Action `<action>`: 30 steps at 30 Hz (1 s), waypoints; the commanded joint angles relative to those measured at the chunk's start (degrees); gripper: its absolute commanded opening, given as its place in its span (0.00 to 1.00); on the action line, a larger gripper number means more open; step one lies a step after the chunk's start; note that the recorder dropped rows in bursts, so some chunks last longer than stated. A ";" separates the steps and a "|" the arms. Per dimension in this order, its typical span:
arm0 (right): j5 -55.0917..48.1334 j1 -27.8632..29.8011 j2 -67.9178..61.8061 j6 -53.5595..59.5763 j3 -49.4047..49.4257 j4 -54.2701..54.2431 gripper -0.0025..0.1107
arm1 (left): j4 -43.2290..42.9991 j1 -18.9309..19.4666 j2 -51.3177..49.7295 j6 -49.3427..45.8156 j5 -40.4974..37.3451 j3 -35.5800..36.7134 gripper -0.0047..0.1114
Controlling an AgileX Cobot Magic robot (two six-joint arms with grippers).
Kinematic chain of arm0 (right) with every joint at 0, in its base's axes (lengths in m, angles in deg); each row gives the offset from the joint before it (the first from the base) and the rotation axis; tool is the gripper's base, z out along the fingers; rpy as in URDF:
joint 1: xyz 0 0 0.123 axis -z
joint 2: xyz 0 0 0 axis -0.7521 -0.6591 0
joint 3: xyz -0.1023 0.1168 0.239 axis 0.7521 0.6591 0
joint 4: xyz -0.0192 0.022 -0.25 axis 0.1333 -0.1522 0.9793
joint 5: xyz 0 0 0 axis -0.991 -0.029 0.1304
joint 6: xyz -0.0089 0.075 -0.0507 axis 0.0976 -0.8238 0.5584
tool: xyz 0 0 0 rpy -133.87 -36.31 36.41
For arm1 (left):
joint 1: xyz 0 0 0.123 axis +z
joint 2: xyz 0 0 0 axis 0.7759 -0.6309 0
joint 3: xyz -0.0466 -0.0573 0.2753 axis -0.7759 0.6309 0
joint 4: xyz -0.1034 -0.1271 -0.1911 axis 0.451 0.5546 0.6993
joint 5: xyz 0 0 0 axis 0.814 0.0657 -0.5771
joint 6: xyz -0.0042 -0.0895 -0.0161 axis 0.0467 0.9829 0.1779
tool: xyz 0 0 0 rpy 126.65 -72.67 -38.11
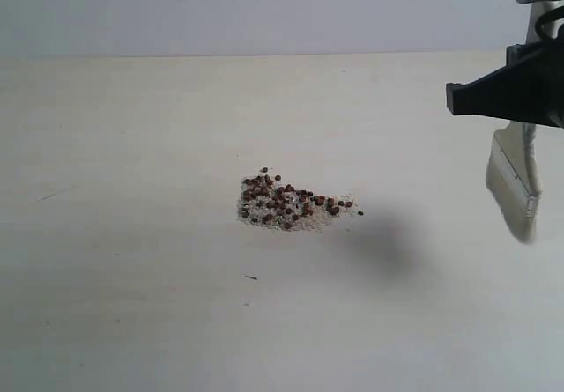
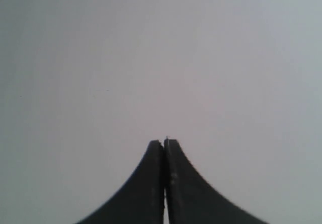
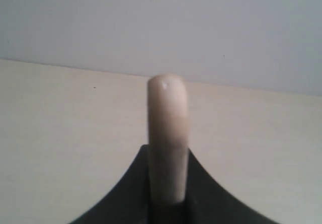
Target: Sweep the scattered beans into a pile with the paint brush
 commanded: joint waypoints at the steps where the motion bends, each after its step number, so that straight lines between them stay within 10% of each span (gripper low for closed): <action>1: -0.31 -0.19 0.61 -3.57 -0.29 0.36 0.02 | 0.20 -0.32 0.19 0.17 -0.12 -0.02 0.04; 17: -0.19 -0.19 3.70 -3.23 -0.99 -5.03 0.02 | 0.20 -0.32 0.19 0.17 -0.12 -0.02 0.04; 30: 10.01 -0.19 5.12 70.74 -8.27 -56.96 0.02 | 0.20 -0.32 0.19 0.17 -0.12 -0.02 0.04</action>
